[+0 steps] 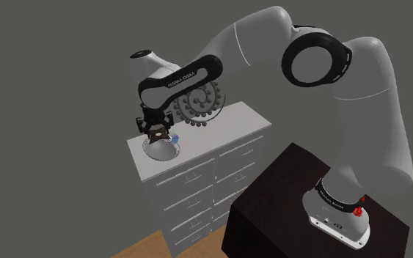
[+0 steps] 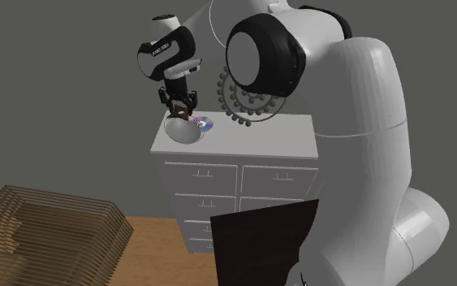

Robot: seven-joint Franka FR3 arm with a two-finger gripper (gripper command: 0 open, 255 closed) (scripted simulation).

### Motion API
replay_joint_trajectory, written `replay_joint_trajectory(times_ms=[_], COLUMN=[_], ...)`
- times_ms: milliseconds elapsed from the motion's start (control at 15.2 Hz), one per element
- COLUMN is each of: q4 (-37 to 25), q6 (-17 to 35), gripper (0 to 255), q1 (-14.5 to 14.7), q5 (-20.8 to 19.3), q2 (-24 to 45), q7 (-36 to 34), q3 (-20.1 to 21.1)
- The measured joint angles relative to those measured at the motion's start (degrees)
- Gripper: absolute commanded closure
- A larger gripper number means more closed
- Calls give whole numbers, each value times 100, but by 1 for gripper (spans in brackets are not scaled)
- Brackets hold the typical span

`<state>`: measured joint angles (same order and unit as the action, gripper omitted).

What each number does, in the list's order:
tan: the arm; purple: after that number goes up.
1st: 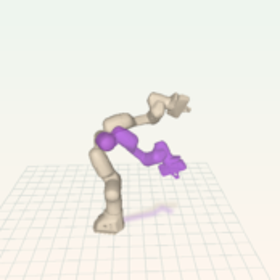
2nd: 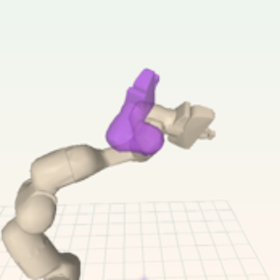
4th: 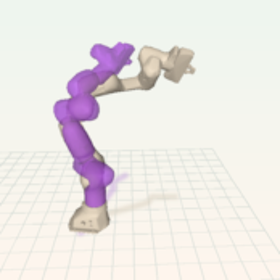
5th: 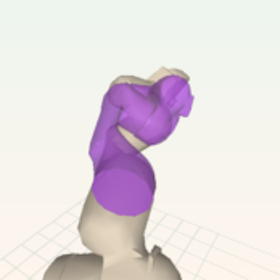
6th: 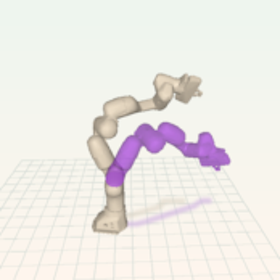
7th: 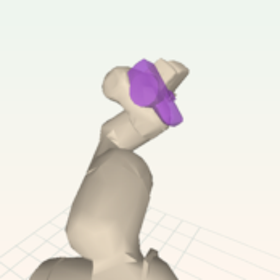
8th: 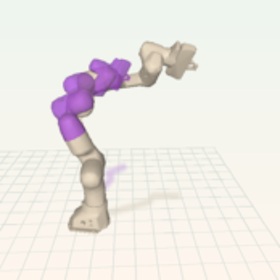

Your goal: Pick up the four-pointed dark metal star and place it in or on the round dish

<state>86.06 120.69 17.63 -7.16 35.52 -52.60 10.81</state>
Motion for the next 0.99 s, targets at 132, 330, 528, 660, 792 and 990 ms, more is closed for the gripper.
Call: replay_joint_trajectory(times_ms=[132, 330, 528, 660, 792, 990], q4=[-238, -170, -176, -125, -107, -104], q6=[-30, 120, 262, 372, 475, 591], gripper=[255, 255, 255, 255, 255, 255], q1=[84, 111, 126, 125, 134, 143], q5=[-31, -53, -78, -91, -107, -125], q2=[212, 297, 446, 506, 593, 707], q7=[-69, -110, -126, -130, -142, -150], q3=[-6, -15, -34, -44, -56, -71])
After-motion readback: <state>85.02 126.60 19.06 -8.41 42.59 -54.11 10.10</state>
